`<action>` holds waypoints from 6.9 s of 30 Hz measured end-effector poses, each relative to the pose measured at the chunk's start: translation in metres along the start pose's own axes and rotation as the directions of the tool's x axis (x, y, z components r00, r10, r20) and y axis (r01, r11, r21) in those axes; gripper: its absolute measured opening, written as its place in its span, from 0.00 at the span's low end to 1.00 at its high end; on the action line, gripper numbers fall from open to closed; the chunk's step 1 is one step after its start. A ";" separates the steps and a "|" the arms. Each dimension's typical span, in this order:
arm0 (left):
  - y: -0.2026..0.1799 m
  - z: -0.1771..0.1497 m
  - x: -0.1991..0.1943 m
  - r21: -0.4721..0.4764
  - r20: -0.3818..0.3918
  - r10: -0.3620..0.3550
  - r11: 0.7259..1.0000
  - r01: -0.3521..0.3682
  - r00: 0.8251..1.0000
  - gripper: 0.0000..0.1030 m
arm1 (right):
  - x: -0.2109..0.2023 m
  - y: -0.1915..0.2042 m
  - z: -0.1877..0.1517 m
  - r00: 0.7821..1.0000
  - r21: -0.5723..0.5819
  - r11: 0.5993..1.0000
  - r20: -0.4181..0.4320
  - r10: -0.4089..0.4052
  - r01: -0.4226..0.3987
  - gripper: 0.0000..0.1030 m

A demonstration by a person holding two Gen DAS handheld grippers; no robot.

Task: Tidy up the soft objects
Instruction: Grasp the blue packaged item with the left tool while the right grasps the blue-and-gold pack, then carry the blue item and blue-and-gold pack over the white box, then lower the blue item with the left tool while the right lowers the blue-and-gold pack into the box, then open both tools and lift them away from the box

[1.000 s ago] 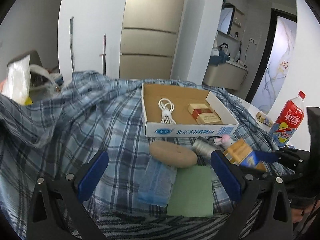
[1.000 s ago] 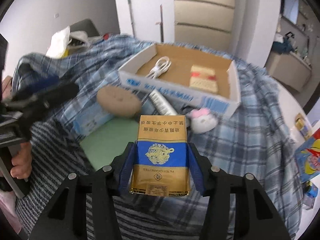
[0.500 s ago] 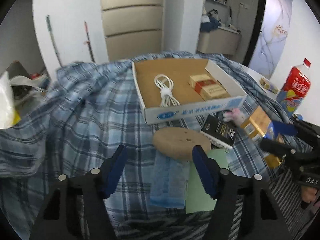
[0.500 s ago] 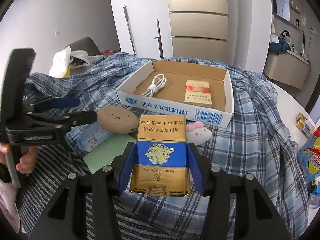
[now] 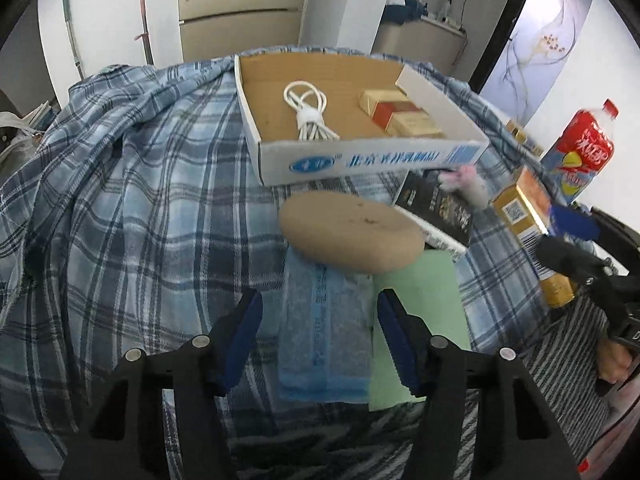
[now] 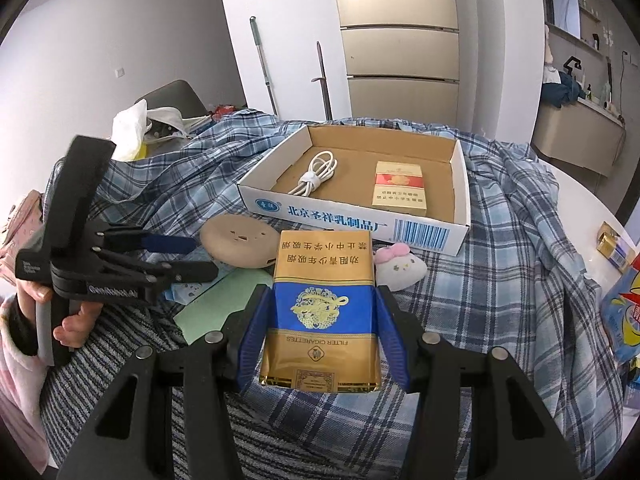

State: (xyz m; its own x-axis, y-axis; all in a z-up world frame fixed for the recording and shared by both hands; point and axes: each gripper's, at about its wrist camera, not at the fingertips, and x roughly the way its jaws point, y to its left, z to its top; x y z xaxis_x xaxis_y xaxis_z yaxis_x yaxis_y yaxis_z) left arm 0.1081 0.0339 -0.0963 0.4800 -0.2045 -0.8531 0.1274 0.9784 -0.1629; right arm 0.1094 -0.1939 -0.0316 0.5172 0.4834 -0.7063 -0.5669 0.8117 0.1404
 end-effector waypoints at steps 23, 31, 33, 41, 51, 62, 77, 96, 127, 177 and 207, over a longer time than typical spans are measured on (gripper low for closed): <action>-0.041 -0.024 -0.080 0.188 0.467 -0.008 0.978 -0.090 0.884 0.33 | -0.024 0.004 -0.001 0.981 0.012 0.999 0.189 -0.049 0.048 0.50; -0.060 -0.038 -0.103 0.205 0.604 0.028 0.961 -0.188 0.797 0.33 | -0.041 0.004 0.001 0.956 0.027 0.998 0.286 -0.062 0.057 0.51; -0.066 -0.043 -0.106 0.204 0.628 0.052 0.952 -0.228 0.776 0.33 | -0.043 0.003 0.001 0.953 0.031 0.998 0.298 -0.059 0.052 0.51; -0.075 -0.047 -0.125 0.147 0.684 0.077 0.960 -0.240 0.725 0.33 | -0.059 0.007 0.002 0.923 0.021 0.995 0.373 -0.097 0.096 0.53; -0.099 -0.021 -0.160 0.113 0.735 0.087 0.962 -0.248 0.673 0.33 | -0.090 0.009 0.029 0.889 0.014 0.992 0.441 -0.122 0.129 0.52; -0.120 0.048 -0.188 0.042 0.794 0.101 0.975 -0.220 0.599 0.33 | -0.116 0.002 0.093 0.834 0.060 0.976 0.511 -0.210 0.209 0.52; -0.102 0.154 -0.148 -0.064 0.660 0.159 0.986 -0.156 0.734 0.33 | -0.073 -0.040 0.161 0.859 0.202 0.952 0.416 -0.298 0.232 0.52; -0.051 0.159 -0.017 -0.106 0.368 0.190 0.981 -0.162 0.910 0.33 | 0.044 -0.092 0.127 0.968 0.254 0.944 0.080 -0.236 0.209 0.52; -0.009 0.159 -0.033 -0.181 0.367 0.189 0.975 -0.129 0.911 0.33 | 0.146 -0.035 0.111 0.987 0.275 0.961 -0.158 0.010 0.034 0.54; -0.066 0.119 -0.156 -0.094 0.592 0.189 0.982 -0.167 0.783 0.66 | -0.056 -0.035 0.137 0.931 0.139 0.964 0.259 -0.256 0.227 0.72; -0.046 0.013 -0.115 -0.061 0.649 0.165 0.984 -0.165 0.743 1.00 | -0.063 -0.019 0.062 0.883 0.072 0.972 0.407 -0.232 0.223 1.00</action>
State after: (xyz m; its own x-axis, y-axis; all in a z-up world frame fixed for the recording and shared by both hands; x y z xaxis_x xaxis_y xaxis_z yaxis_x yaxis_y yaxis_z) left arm 0.0585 0.0118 0.0154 0.9409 -0.0105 -0.3386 -0.0068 0.9987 -0.0500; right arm 0.1273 -0.2199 0.0534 0.8496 0.3719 -0.3740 -0.3901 0.9203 0.0290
